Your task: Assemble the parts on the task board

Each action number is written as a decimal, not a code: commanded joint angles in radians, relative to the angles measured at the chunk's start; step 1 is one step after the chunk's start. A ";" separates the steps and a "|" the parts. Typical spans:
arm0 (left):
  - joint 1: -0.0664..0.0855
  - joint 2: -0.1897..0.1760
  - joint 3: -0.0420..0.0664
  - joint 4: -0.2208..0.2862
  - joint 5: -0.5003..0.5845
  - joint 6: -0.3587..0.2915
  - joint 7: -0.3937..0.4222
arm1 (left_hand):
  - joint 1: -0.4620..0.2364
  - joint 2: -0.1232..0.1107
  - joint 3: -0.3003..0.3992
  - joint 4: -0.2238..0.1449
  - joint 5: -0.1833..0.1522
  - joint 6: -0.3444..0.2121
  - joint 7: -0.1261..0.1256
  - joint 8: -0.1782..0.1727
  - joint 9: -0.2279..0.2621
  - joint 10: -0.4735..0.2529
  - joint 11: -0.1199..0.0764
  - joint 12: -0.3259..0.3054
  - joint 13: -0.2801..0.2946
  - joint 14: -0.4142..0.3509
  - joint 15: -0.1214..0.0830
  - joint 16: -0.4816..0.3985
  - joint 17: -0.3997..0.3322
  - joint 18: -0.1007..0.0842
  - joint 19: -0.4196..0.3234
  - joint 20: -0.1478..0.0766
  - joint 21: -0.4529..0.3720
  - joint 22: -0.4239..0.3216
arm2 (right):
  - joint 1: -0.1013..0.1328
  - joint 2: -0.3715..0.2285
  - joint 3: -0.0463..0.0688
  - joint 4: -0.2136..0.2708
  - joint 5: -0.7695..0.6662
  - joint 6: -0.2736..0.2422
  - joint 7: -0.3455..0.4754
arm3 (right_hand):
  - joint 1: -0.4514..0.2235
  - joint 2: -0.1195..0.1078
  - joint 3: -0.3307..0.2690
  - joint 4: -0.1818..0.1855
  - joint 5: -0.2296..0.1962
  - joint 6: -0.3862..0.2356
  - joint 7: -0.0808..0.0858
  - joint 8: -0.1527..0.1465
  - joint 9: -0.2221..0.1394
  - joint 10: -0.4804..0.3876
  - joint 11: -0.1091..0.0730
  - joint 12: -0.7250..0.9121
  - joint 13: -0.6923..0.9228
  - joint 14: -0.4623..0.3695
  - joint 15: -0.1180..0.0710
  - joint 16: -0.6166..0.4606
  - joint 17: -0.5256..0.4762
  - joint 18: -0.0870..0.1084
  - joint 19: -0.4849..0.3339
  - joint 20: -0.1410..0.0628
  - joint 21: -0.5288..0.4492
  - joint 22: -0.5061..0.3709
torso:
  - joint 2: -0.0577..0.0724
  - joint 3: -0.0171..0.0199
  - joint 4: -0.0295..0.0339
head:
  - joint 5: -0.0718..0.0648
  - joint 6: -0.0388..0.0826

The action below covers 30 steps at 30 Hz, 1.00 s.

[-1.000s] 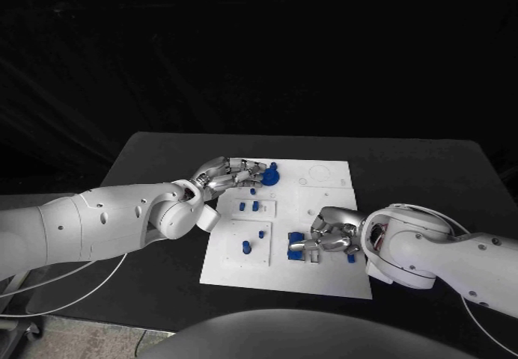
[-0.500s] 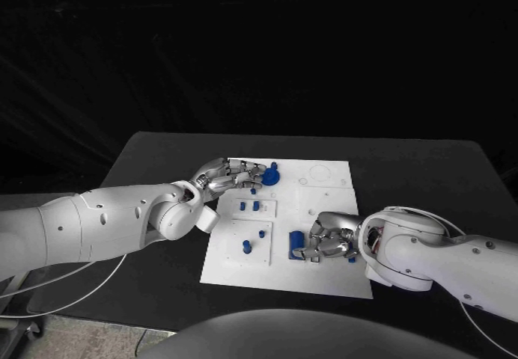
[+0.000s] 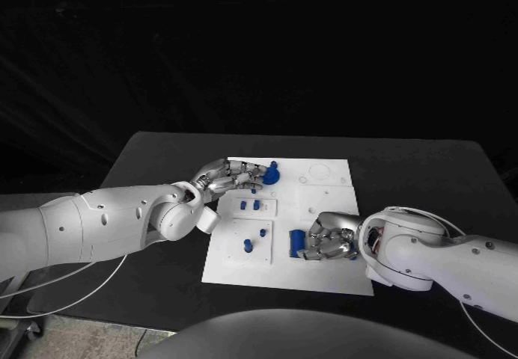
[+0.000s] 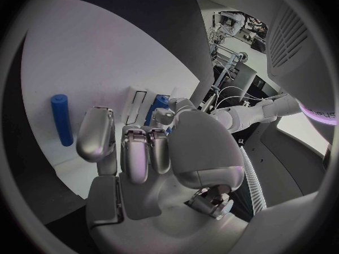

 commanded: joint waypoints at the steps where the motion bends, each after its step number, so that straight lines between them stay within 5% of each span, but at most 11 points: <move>1: -0.001 0.002 0.001 0.000 0.001 0.022 0.005 | 0.011 0.002 0.008 0.001 0.004 0.003 0.004 0.006 0.001 0.002 0.006 -0.002 0.001 0.006 0.002 0.003 0.000 -0.007 0.008 0.003 0.003 -0.001 | 0.000 0.000 0.001 -0.003 -0.013 0.014 0.000 | 0.009 -0.007 -0.002 -0.009 -0.262 0.007 0.005 -0.009 0.094 0.101 0.003 0.004 0.263 0.106 -0.005 0.003 0.263 0.018 -0.002 -0.004 -0.004 0.144 | 0.000 -0.0002 0.0000 | -0.001 0.000; 6: -0.002 0.002 0.001 0.000 0.001 0.022 0.005 | 0.011 0.002 0.008 0.001 0.004 0.003 0.004 0.006 0.001 0.002 0.006 -0.002 0.001 0.006 0.002 0.003 0.000 -0.007 0.008 0.003 0.003 -0.001 | 0.000 0.003 0.001 -0.004 -0.013 0.036 -0.005 | 0.012 -0.010 -0.025 -0.020 -0.597 -0.016 0.011 -0.063 0.079 0.101 0.010 0.004 0.263 0.106 0.000 0.003 0.263 0.019 -0.001 0.001 -0.008 0.144 | 0.000 -0.0004 0.0001 | -0.002 0.000; 9: -0.002 0.002 0.001 0.000 0.001 0.022 0.005 | 0.012 0.002 0.010 0.001 0.004 0.004 0.005 0.006 0.001 0.003 0.008 -0.002 0.001 0.006 0.002 0.003 0.000 -0.008 0.008 0.003 0.003 -0.002 | 0.000 0.004 0.001 -0.005 -0.013 0.035 -0.006 | 0.006 -0.020 -0.036 -0.019 -0.697 -0.028 0.013 -0.089 0.071 0.101 0.012 0.004 0.263 0.106 0.002 0.003 0.263 0.020 -0.001 0.002 -0.010 0.143 | 0.000 -0.0004 0.0005 | 0.000 0.000; 12: -0.002 0.001 0.001 0.001 0.001 0.022 0.006 | 0.012 0.002 0.010 0.001 0.004 0.004 0.005 0.006 0.001 0.003 0.008 -0.002 0.001 0.006 0.002 0.003 0.000 -0.008 0.008 0.003 0.003 -0.002 | 0.000 0.000 0.001 -0.003 -0.013 0.017 -0.005 | -0.009 -0.031 -0.045 -0.007 -0.705 -0.073 0.014 -0.152 0.050 0.101 0.012 0.004 0.263 0.106 0.002 0.003 0.263 0.020 -0.002 0.002 -0.014 0.143 | 0.000 -0.0003 0.0006 | 0.003 0.000; 13: -0.002 0.000 0.001 0.001 0.001 0.022 0.006 | 0.012 0.002 0.010 0.001 0.004 0.004 0.005 0.006 0.001 0.003 0.008 -0.002 0.001 0.006 0.002 0.003 0.000 -0.008 0.008 0.003 0.003 -0.002 | 0.001 -0.002 0.001 -0.002 -0.013 0.009 -0.004 | -0.015 -0.033 -0.047 -0.002 -0.705 -0.100 0.014 -0.189 0.036 0.101 0.012 0.004 0.263 0.106 0.002 0.003 0.263 0.021 -0.002 0.002 -0.015 0.142 | 0.000 -0.0003 0.0004 | 0.004 0.000; 14: -0.002 0.000 0.001 0.002 0.001 0.021 0.006 | 0.012 0.002 0.010 0.001 0.004 0.004 0.005 0.006 0.001 0.003 0.008 -0.002 0.001 0.006 0.002 0.003 0.000 -0.008 0.008 0.003 0.003 -0.002 | 0.001 -0.006 0.001 -0.001 -0.013 -0.001 -0.003 | -0.025 -0.034 -0.049 0.002 -0.705 -0.158 0.016 -0.273 0.003 0.101 0.013 0.004 0.263 0.106 0.003 0.003 0.263 0.021 -0.003 0.002 -0.017 0.142 | 0.000 -0.0003 0.0003 | 0.005 0.000; 17: -0.002 -0.004 0.001 0.003 0.001 0.020 0.008 | 0.012 0.002 0.011 0.001 0.004 0.004 0.006 0.007 0.001 0.004 0.009 -0.002 0.001 0.006 0.001 0.003 0.000 -0.008 0.008 0.003 0.004 -0.002 | 0.010 -0.024 0.001 0.009 -0.004 -0.037 -0.001 | -0.076 -0.010 -0.049 -0.002 -0.699 -0.177 0.038 -0.474 -0.166 0.101 0.030 0.004 0.263 0.106 0.018 0.003 0.263 0.020 -0.001 0.012 -0.019 0.142 | 0.000 -0.0001 0.0004 | 0.007 0.000; 20: -0.002 -0.008 0.001 0.005 0.001 0.018 0.009 | 0.013 0.001 0.012 0.001 0.005 0.005 0.006 0.007 0.001 0.005 0.010 -0.002 0.001 0.006 0.001 0.003 0.000 -0.008 0.008 0.002 0.004 -0.002 | 0.032 -0.045 0.002 0.019 0.014 -0.053 -0.007 | -0.105 0.016 -0.053 0.001 -0.682 -0.170 0.060 -0.597 -0.299 0.101 0.050 0.004 0.263 0.106 0.032 0.003 0.263 0.019 0.002 0.025 -0.015 0.144 | 0.000 -0.0002 0.0007 | 0.009 0.000; 21: -0.002 -0.009 0.001 0.005 0.001 0.017 0.009 | 0.013 0.001 0.012 0.001 0.005 0.005 0.006 0.007 0.001 0.005 0.010 -0.002 0.001 0.006 0.001 0.003 0.000 -0.008 0.008 0.002 0.004 -0.002 | 0.043 -0.054 0.002 0.023 0.021 -0.053 -0.013 | -0.106 0.023 -0.056 0.000 -0.680 -0.122 0.065 -0.655 -0.388 0.101 0.062 0.004 0.263 0.106 0.039 0.003 0.263 0.017 0.003 0.037 -0.014 0.144 | 0.000 -0.0005 0.0000 | 0.010 0.000; 24: -0.002 -0.011 0.000 0.006 0.001 0.015 0.010 | 0.013 0.000 0.014 0.001 0.005 0.006 0.007 0.008 0.001 0.007 0.011 -0.001 0.001 0.007 0.001 0.003 0.000 -0.008 0.008 0.002 0.004 -0.002 | 0.074 -0.081 0.002 0.034 0.034 -0.032 -0.039 | -0.131 0.038 -0.067 0.005 -0.647 -0.101 0.076 -0.722 -0.478 0.101 0.064 0.004 0.263 0.106 0.047 0.003 0.263 0.019 0.004 0.040 -0.011 0.145 | -0.001 -0.0008 0.0009 | 0.007 0.000; 30: -0.002 -0.011 0.000 0.008 0.001 0.011 0.013 | 0.014 0.000 0.014 0.001 0.005 0.007 0.008 0.008 0.001 0.008 0.012 -0.001 0.001 0.007 0.001 0.003 0.000 -0.007 0.008 0.002 0.004 -0.002 | 0.132 -0.127 0.001 0.038 0.009 0.113 -0.153 | -0.115 0.048 -0.067 -0.003 -0.537 -0.094 0.089 -0.802 -0.577 0.101 0.077 0.004 0.263 0.106 0.054 0.003 0.263 0.023 -0.004 0.047 -0.035 0.139 | -0.003 -0.0013 -0.0005 | 0.005 0.000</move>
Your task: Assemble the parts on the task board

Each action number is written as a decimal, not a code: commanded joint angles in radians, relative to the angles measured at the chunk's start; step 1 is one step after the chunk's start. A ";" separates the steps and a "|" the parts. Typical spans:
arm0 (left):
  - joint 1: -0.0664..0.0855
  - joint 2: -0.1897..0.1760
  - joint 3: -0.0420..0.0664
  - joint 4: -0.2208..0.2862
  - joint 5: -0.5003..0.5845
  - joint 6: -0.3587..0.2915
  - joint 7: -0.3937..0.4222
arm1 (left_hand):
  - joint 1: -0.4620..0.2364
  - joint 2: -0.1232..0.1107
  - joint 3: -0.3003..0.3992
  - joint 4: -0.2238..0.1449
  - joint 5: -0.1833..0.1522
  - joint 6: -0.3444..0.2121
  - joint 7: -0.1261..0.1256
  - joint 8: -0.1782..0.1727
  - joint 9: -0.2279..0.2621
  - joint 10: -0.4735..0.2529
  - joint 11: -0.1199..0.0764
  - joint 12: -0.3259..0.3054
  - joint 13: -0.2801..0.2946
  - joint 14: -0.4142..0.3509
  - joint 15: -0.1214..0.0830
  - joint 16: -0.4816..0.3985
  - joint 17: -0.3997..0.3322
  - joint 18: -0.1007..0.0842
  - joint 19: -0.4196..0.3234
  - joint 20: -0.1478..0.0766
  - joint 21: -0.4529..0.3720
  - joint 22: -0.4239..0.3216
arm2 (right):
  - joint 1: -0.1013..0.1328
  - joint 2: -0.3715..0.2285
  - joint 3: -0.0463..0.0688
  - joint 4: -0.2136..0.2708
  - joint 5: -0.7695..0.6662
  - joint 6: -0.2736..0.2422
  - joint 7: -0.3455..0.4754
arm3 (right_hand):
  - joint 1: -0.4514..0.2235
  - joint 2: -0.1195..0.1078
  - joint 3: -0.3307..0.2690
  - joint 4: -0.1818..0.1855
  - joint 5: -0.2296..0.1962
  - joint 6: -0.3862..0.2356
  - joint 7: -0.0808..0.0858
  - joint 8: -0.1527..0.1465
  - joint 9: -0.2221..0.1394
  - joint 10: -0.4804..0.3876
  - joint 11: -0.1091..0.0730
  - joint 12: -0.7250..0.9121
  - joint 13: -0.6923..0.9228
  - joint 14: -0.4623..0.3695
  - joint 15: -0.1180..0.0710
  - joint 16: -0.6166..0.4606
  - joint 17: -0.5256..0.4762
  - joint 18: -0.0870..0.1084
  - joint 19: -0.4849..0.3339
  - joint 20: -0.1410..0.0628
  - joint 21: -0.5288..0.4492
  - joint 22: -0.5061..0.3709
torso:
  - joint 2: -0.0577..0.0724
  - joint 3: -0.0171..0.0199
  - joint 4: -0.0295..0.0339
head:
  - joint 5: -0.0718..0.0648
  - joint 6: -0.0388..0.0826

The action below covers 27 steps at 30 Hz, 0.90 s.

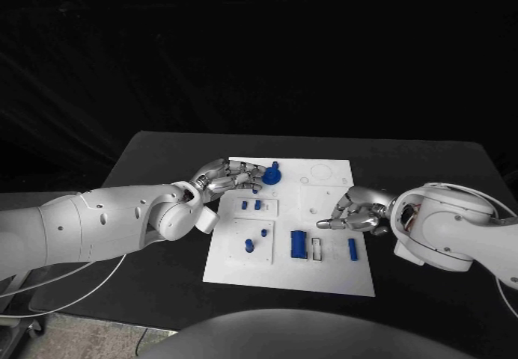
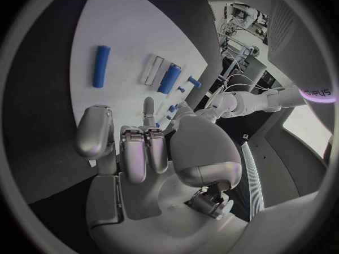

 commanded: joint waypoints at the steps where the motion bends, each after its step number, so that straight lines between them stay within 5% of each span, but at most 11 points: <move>1: -0.001 0.002 0.001 0.003 0.001 0.010 0.013 | 0.010 -0.004 0.008 0.000 0.005 0.003 0.004 0.004 0.001 0.001 0.004 -0.001 0.001 0.007 0.000 0.003 0.000 -0.007 0.008 0.002 0.004 -0.001 | 0.012 -0.014 -0.001 -0.004 -0.027 0.132 -0.114 | 0.027 0.007 0.006 -0.014 0.115 0.011 0.010 -0.028 -0.037 0.105 0.009 0.004 0.263 0.102 0.007 0.001 0.261 0.009 -0.007 0.008 -0.020 0.137 | -0.001 -0.0010 -0.0001 | -0.003 0.000; 4: -0.001 0.002 0.001 0.005 0.001 0.010 0.014 | 0.010 -0.004 0.008 0.000 0.005 0.003 0.004 0.004 0.001 0.001 0.004 -0.001 0.001 0.007 0.000 0.003 0.000 -0.007 0.008 0.002 0.004 -0.001 | 0.019 -0.025 -0.003 -0.014 -0.087 0.183 -0.139 | 0.091 0.005 0.042 -0.040 0.338 0.065 -0.005 -0.028 -0.059 0.105 -0.002 0.004 0.263 0.101 0.001 -0.001 0.258 0.011 -0.008 0.004 -0.025 0.136 | 0.001 0.0006 -0.0016 | -0.001 0.000; 6: -0.001 0.002 0.001 0.005 0.001 0.010 0.014 | 0.010 -0.004 0.008 0.000 0.005 0.003 0.004 0.004 0.001 0.001 0.004 -0.001 0.001 0.007 0.000 0.003 0.000 -0.007 0.008 0.002 0.004 -0.001 | 0.020 -0.028 -0.003 -0.016 -0.114 0.194 -0.146 | 0.100 -0.001 0.048 -0.043 0.351 0.096 -0.015 -0.016 -0.056 0.105 -0.010 0.004 0.263 0.101 -0.005 -0.001 0.258 0.010 -0.005 0.000 -0.017 0.138 | 0.001 0.0013 -0.0015 | -0.002 0.000; 15: -0.001 0.006 0.000 0.004 0.001 0.012 0.013 | 0.010 -0.004 0.008 0.000 0.005 0.003 0.004 0.004 0.001 0.001 0.004 -0.001 0.001 0.007 0.000 0.003 0.000 -0.007 0.008 0.002 0.004 -0.001 | 0.010 -0.033 -0.006 -0.018 -0.197 0.213 -0.161 | 0.085 -0.011 0.047 -0.016 0.185 0.148 -0.050 0.075 0.066 0.105 -0.042 0.004 0.263 0.103 -0.034 0.003 0.263 0.002 0.013 -0.027 0.022 0.149 | 0.002 0.0004 -0.0008 | -0.011 0.000; 27: -0.001 0.005 0.000 0.006 0.001 0.013 0.011 | 0.011 -0.006 0.010 0.000 0.006 0.005 0.004 0.005 0.001 0.003 0.006 0.000 0.002 0.008 0.000 0.004 0.000 -0.007 0.008 0.002 0.004 -0.001 | -0.010 -0.017 -0.008 -0.023 -0.210 0.197 -0.164 | 0.037 -0.007 0.019 -0.001 0.017 0.132 -0.051 0.096 0.140 0.105 -0.042 0.004 0.263 0.102 -0.034 0.003 0.263 0.004 0.011 -0.029 0.011 0.146 | 0.001 0.0005 -0.0004 | -0.008 0.000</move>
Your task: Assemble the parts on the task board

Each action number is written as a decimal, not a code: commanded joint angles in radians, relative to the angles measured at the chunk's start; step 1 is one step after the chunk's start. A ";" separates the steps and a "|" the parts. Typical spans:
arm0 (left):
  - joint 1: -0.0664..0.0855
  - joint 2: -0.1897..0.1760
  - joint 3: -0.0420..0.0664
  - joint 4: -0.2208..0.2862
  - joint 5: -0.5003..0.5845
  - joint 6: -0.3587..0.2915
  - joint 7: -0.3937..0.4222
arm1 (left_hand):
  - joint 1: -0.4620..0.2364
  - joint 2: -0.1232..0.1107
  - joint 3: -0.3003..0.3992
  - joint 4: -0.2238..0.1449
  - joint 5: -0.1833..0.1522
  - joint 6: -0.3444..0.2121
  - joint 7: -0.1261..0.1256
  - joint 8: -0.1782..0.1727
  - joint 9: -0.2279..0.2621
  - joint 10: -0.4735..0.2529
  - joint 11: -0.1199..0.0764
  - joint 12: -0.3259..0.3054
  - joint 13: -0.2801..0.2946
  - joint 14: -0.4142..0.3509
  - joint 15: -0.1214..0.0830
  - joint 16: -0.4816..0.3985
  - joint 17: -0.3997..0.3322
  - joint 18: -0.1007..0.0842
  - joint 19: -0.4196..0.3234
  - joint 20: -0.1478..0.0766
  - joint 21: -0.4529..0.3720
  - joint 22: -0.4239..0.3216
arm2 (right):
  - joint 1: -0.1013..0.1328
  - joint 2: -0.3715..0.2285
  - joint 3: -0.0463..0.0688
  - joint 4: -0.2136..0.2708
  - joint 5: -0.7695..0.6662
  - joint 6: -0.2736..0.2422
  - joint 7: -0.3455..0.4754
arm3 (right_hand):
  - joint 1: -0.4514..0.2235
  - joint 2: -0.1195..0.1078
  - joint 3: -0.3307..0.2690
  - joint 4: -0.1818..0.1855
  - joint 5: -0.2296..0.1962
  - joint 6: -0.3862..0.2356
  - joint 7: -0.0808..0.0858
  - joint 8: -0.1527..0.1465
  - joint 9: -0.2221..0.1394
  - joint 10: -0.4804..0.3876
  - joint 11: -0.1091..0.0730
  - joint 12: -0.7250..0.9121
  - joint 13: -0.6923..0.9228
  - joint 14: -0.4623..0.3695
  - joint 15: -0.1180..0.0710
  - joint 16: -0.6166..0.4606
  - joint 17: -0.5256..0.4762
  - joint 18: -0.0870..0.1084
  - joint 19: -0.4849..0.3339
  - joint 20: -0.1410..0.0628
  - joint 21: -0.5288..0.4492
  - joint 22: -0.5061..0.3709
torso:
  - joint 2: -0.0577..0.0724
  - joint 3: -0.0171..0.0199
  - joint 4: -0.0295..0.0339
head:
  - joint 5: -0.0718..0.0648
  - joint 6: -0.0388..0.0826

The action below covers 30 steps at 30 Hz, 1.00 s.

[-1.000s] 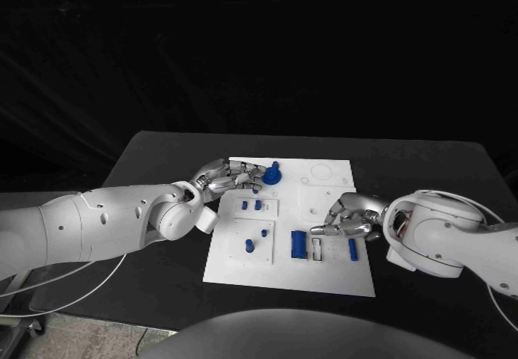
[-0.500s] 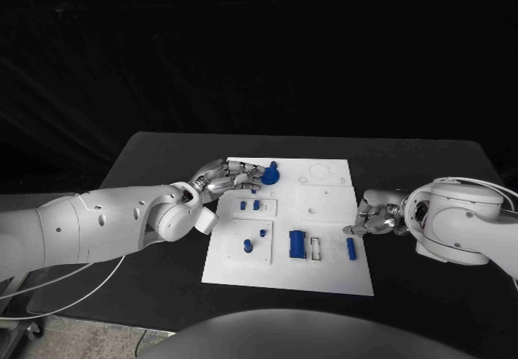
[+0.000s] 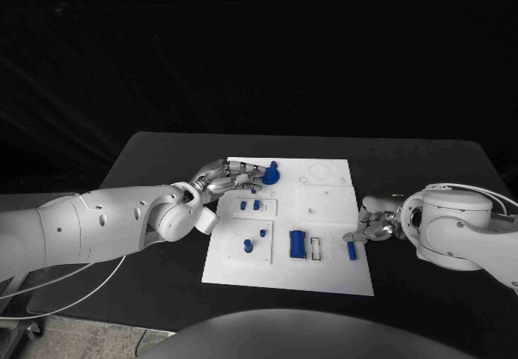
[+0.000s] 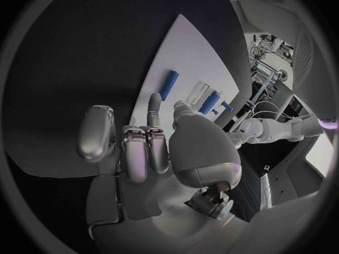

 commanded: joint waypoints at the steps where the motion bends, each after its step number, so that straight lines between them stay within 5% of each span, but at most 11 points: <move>1: -0.001 0.001 0.001 0.003 0.001 0.013 0.011 | 0.006 -0.001 0.005 0.000 0.007 0.005 0.005 0.005 0.001 0.005 0.006 0.000 0.002 0.008 0.000 0.004 0.000 -0.007 0.008 0.002 0.004 -0.002 | -0.003 0.005 0.000 -0.002 -0.030 0.007 -0.015 | -0.013 0.004 -0.008 0.003 -0.022 -0.006 -0.001 0.008 0.010 0.105 -0.010 0.004 0.263 0.106 -0.005 0.003 0.262 0.004 -0.002 -0.008 -0.005 0.147 | 0.000 -0.0003 0.0000 | -0.001 0.000; 12: -0.001 0.006 0.001 0.000 0.000 0.019 0.008 | 0.006 -0.001 0.006 0.000 0.008 0.006 0.005 0.005 0.001 0.005 0.007 0.000 0.002 0.008 0.000 0.004 0.000 -0.007 0.008 0.002 0.005 -0.002 | -0.025 0.017 -0.001 -0.019 -0.030 0.006 -0.018 | -0.016 0.010 -0.011 0.000 -0.046 -0.012 0.000 0.006 0.022 0.105 -0.009 0.004 0.263 0.104 -0.005 -0.004 0.254 0.006 -0.005 -0.008 -0.019 0.143 | 0.000 -0.0001 -0.0002 | 0.001 0.000; 20: -0.002 0.008 0.001 -0.001 0.000 0.021 0.006 | 0.007 -0.002 0.007 0.000 0.008 0.006 0.005 0.005 0.001 0.006 0.007 0.000 0.002 0.008 0.000 0.004 0.000 -0.007 0.008 0.002 0.005 -0.002 | -0.034 0.027 -0.001 -0.030 -0.030 0.019 -0.020 | 0.007 0.013 -0.007 -0.012 0.031 -0.033 0.006 -0.018 0.024 0.105 -0.004 0.004 0.263 0.102 -0.001 -0.011 0.245 0.009 -0.012 -0.005 -0.042 0.137 | 0.000 0.0002 -0.0004 | -0.002 0.000; 30: -0.003 0.012 0.001 -0.003 0.000 0.023 0.006 | 0.007 -0.002 0.007 0.000 0.008 0.006 0.005 0.005 0.001 0.006 0.007 0.000 0.002 0.008 0.000 0.004 0.000 -0.007 0.008 0.002 0.005 -0.002 | -0.038 0.036 -0.002 -0.039 -0.026 0.026 -0.021 | 0.023 0.012 -0.002 -0.022 0.054 -0.040 0.009 -0.031 0.022 0.105 -0.002 0.004 0.263 0.100 0.001 -0.017 0.238 0.012 -0.016 -0.003 -0.060 0.133 | -0.001 -0.0001 0.0004 | -0.004 0.000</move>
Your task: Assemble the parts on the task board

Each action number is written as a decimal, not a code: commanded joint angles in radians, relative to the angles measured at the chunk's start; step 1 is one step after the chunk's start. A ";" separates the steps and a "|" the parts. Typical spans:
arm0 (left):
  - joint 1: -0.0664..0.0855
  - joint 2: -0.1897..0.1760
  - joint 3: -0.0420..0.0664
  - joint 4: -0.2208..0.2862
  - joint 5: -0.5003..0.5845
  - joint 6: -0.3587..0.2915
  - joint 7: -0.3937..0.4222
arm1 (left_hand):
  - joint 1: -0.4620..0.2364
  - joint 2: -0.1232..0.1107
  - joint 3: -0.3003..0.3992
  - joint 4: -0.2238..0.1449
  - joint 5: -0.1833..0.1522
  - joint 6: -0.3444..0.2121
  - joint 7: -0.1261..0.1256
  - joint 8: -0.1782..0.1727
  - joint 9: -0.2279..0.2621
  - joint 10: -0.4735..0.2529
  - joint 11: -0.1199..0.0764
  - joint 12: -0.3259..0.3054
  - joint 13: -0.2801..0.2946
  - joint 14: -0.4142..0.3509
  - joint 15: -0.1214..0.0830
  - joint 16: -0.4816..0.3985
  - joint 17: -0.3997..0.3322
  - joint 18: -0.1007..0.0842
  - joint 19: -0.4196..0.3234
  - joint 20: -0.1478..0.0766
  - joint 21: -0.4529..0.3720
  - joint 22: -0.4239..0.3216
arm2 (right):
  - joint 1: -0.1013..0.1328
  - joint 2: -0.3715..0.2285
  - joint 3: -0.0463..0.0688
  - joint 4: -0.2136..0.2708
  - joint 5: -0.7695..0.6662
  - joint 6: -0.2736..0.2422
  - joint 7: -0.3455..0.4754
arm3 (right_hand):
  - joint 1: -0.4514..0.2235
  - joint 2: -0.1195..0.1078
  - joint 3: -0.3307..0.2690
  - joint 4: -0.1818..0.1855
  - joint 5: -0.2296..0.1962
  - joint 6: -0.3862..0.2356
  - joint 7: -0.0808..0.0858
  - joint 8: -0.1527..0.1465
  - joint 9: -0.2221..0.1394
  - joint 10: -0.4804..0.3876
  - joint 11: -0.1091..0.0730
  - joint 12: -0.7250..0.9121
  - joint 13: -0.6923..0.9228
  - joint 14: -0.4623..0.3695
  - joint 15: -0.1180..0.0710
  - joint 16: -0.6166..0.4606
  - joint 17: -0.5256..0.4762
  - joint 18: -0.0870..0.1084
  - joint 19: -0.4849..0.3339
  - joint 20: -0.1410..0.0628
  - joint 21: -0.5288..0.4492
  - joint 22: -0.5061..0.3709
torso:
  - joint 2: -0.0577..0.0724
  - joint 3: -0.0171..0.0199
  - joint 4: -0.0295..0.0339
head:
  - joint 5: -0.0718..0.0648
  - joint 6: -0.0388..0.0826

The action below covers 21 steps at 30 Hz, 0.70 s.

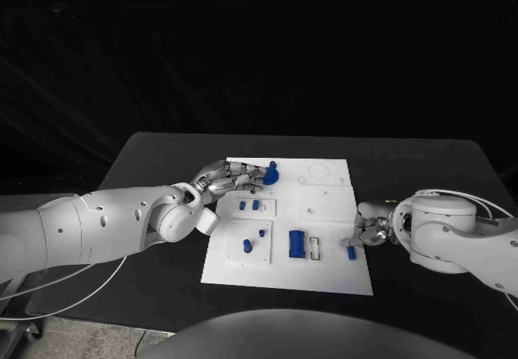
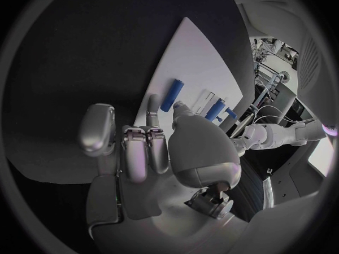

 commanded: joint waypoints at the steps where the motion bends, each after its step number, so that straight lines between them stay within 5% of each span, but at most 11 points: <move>1: -0.001 0.003 0.000 -0.001 0.000 0.021 0.008 | 0.007 -0.002 0.007 0.000 0.005 0.002 0.001 0.005 0.001 0.002 0.004 0.000 0.002 0.008 0.000 0.004 0.000 -0.007 0.005 -0.001 0.005 -0.001 | -0.002 0.005 0.000 -0.004 -0.007 0.019 -0.009 | 0.021 0.001 0.004 -0.014 0.026 -0.009 0.001 -0.011 -0.002 0.105 -0.001 0.004 0.264 0.100 0.001 -0.007 0.236 0.013 -0.006 0.000 -0.008 0.132 | 0.000 0.0002 0.0005 | 0.001 0.000; 7: -0.002 0.001 0.000 -0.001 0.000 0.022 0.007 | 0.007 -0.002 0.007 0.000 0.005 0.002 0.001 0.005 0.001 0.002 0.004 0.000 0.002 0.008 0.000 0.004 0.000 -0.007 0.005 -0.001 0.005 -0.001 | -0.004 0.012 -0.001 -0.011 0.001 0.021 -0.009 | 0.091 -0.002 0.044 -0.057 0.195 -0.030 0.004 -0.043 -0.016 0.105 0.001 0.004 0.264 0.100 0.003 -0.008 0.235 0.016 -0.011 0.002 -0.031 0.127 | 0.000 0.0002 0.0004 | 0.003 0.000; 16: -0.002 0.004 0.000 -0.001 0.000 0.025 0.005 | 0.010 -0.004 0.015 0.000 0.006 0.004 0.004 0.006 0.001 0.010 0.010 0.002 0.002 0.011 0.001 0.005 0.001 -0.007 0.004 -0.001 0.005 -0.002 | -0.013 0.025 -0.001 -0.020 0.004 0.023 -0.008 | 0.118 -0.009 0.070 -0.076 0.236 -0.033 0.006 -0.058 -0.026 0.105 0.002 0.004 0.264 0.100 0.004 -0.008 0.235 0.017 -0.012 0.003 -0.039 0.126 | 0.001 0.0006 0.0002 | 0.006 0.000; 21: -0.002 0.002 0.000 0.000 0.000 0.022 0.006 | 0.010 -0.005 0.015 0.000 0.006 0.005 0.004 0.006 0.001 0.011 0.011 0.002 0.002 0.011 0.001 0.005 0.001 -0.007 0.004 -0.001 0.005 -0.002 | -0.019 0.029 -0.001 -0.021 0.002 0.011 0.002 | 0.189 -0.028 0.133 -0.132 0.315 -0.034 0.000 -0.069 -0.032 0.105 -0.003 0.004 0.264 0.100 0.000 -0.007 0.236 0.017 -0.011 0.001 -0.040 0.127 | 0.000 0.0009 -0.0002 | 0.007 0.000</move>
